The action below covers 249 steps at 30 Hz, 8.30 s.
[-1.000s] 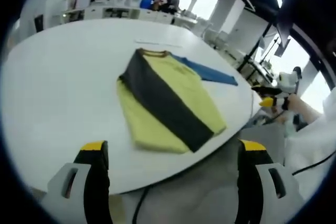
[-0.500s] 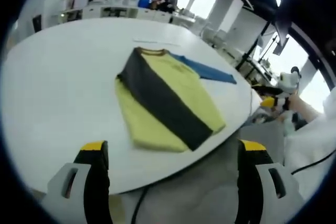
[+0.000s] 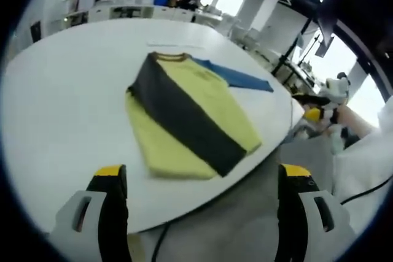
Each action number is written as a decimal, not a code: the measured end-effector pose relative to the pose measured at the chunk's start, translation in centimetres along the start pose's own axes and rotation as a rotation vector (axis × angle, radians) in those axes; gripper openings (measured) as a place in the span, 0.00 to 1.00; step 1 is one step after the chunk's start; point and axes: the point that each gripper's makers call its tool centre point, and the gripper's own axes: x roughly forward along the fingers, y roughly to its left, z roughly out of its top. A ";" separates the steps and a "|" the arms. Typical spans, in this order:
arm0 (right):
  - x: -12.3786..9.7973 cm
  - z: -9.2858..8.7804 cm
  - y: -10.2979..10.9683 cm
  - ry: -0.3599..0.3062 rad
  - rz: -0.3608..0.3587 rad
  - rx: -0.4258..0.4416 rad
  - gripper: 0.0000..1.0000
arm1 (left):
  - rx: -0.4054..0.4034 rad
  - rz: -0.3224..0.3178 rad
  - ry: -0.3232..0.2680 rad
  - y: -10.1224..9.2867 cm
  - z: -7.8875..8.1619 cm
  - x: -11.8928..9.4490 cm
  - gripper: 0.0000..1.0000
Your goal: Fold the garment on the visible template until the final outline fits inside the template.
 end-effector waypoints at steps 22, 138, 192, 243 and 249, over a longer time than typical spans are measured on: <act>-0.4 -0.8 -0.4 0.007 -0.019 0.032 1.00 | 0.059 -0.112 0.058 -2.4 0.1 4.2 0.87; -0.7 -2.5 -1.7 0.019 -0.072 0.123 1.00 | 0.557 -0.157 0.231 -8.7 -3.8 15.3 0.00; -0.6 -0.7 2.1 -0.013 0.008 0.037 1.00 | 0.282 0.056 0.022 0.5 0.9 5.1 0.00; 0.8 0.9 2.3 -0.076 0.005 0.074 0.98 | -0.070 0.312 -0.187 14.6 5.1 -2.3 0.00; 1.1 0.9 2.4 -0.070 0.005 0.078 0.97 | -0.115 0.342 -0.212 16.3 5.1 -2.8 0.00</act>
